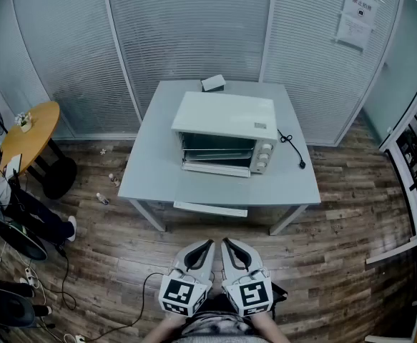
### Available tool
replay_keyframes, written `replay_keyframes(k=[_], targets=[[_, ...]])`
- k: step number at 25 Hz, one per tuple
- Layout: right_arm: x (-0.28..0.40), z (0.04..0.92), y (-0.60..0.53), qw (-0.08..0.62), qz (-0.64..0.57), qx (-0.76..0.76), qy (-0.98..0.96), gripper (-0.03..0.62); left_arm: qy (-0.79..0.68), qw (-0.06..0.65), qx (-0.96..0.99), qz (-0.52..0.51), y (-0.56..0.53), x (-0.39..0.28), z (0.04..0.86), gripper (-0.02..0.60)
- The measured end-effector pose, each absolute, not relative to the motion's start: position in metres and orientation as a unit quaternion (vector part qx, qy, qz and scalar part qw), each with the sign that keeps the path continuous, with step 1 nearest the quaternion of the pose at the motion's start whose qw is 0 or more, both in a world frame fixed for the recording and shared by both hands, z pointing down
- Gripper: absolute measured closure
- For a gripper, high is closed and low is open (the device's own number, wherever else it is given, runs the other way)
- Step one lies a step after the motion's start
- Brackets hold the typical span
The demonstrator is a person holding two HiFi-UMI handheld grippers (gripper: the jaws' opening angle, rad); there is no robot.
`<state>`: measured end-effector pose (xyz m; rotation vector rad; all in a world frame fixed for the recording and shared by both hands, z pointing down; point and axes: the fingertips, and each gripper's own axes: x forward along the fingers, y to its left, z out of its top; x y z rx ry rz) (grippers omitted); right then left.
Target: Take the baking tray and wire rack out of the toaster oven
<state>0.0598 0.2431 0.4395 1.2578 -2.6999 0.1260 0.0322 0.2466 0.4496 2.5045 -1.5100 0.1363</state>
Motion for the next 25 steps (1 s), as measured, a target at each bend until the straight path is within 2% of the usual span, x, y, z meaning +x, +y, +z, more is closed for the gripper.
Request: replay_keyframes(k=[6,12,25], targets=[[0.069,0.437,0.243,0.061,0.050,0.418,-0.905,0.594,-0.520,0.097,0.847,0.052,0.248,0.040,0.450,0.581],[0.082,0.433,0.242,0.047,0.044,0.405,-0.912,0.594,-0.534,0.040,0.840,0.091,0.249,0.054,0.446,0.581],[0.100,0.441,0.217,0.054,0.044,0.399,-0.914,0.594,-0.544,0.085,0.832,0.068,0.222,0.066,0.457,0.581]])
